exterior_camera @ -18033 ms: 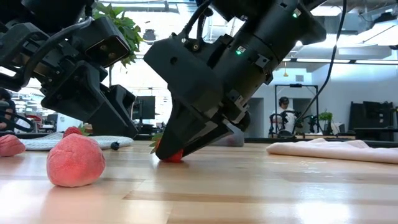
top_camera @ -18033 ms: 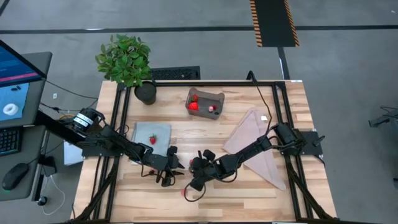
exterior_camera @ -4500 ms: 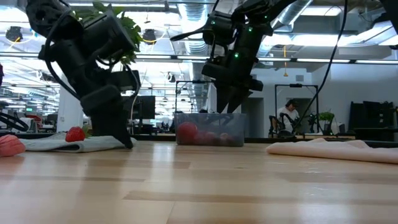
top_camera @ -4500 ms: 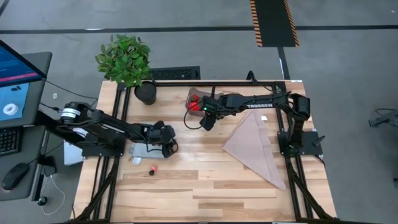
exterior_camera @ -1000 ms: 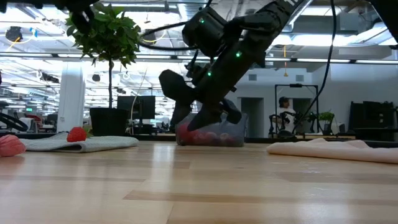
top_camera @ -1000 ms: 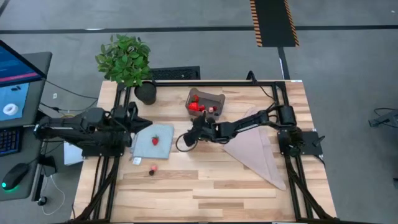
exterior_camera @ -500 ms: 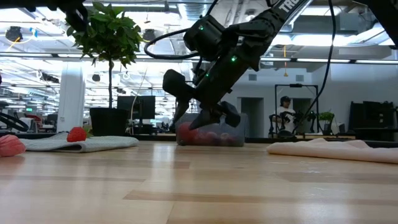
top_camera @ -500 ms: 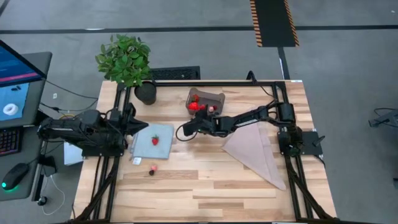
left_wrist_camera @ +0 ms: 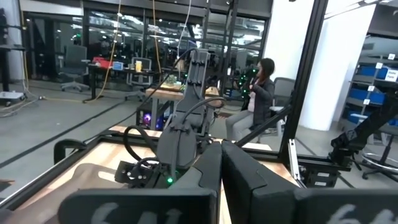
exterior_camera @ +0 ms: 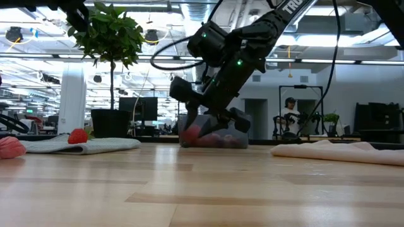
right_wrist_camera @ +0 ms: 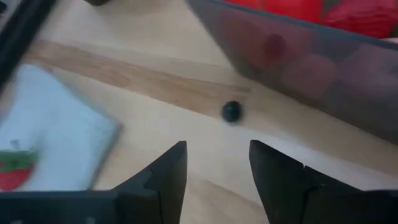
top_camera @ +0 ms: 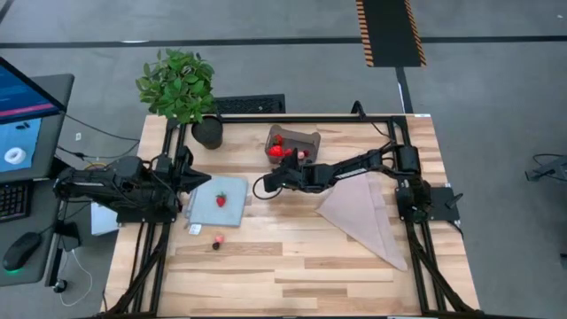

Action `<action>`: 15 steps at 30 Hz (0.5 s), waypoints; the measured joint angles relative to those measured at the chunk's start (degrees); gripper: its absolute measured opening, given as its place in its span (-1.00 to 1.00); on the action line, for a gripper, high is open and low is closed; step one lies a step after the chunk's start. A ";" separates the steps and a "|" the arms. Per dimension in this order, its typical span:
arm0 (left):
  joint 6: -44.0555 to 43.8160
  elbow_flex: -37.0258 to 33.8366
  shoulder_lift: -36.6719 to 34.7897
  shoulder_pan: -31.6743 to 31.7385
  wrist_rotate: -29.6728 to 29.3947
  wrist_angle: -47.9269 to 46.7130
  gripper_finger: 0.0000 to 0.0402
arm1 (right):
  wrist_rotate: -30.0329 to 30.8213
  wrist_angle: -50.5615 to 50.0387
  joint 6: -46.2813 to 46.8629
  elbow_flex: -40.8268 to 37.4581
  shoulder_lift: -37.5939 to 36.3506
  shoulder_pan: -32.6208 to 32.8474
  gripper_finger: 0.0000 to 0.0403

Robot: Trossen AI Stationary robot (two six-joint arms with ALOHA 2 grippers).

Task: Pick and placing Produce into tupperware
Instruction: Put the blueberry into the black bin

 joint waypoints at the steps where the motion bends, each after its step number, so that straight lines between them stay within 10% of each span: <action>1: -0.27 0.00 0.00 0.00 0.02 0.00 -1.00 | -0.04 -0.99 0.00 0.00 0.00 -0.29 -0.06; 15: -1.24 0.00 0.00 0.02 0.26 -0.49 -1.00 | -3.62 1.08 -1.49 0.65 1.73 -2.09 -0.09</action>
